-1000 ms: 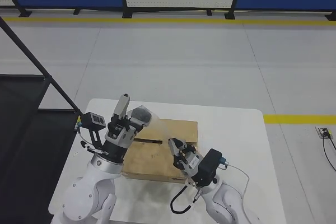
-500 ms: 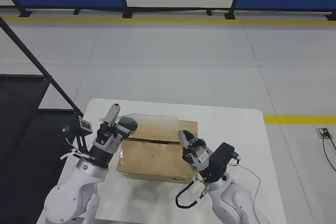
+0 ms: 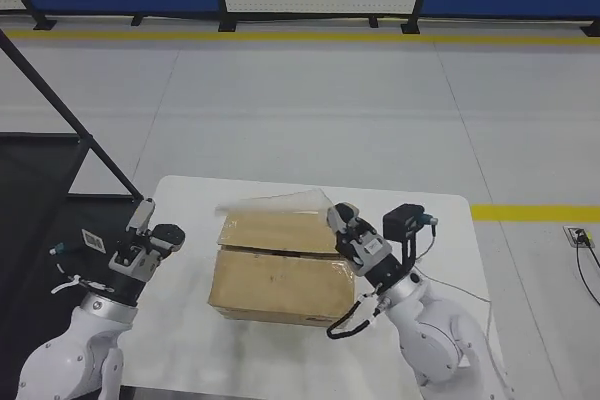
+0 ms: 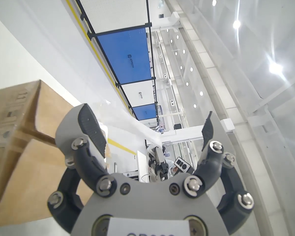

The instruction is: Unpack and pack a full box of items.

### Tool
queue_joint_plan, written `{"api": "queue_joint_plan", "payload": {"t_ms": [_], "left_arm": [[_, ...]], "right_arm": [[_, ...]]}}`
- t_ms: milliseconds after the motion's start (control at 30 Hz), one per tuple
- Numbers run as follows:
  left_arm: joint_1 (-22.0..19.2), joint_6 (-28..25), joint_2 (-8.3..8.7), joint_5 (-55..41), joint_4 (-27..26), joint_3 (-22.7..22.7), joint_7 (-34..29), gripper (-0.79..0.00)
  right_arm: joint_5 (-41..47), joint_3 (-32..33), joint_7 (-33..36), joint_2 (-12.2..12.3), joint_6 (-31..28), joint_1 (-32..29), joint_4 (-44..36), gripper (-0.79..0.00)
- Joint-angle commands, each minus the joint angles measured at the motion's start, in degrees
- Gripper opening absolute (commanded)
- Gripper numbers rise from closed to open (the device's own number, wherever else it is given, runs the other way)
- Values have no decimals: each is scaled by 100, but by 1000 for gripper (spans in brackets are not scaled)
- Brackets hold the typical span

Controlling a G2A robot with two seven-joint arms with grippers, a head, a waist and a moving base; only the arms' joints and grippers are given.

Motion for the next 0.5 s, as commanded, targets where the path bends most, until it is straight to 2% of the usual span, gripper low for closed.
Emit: {"api": "queue_joint_plan", "payload": {"t_ms": [0,67,267,467], "left_arm": [[33,-55,3,-86,50,-154,97,0],[61,-122,1,-212,83,-269,187,0],[111,-416,-32,-674,133,-421,595,0],[79,-708,-78,-1010,111,-303,941,0]], "right_arm": [[46,-39,697,-3,336,173,-93,-785],[-8,-112,1402,-1,604,372,-207,-785],[-8,-112,1402,-1,604,372,-207,-785],[27,-134,1358,-3,596,342,-215,-785]]}}
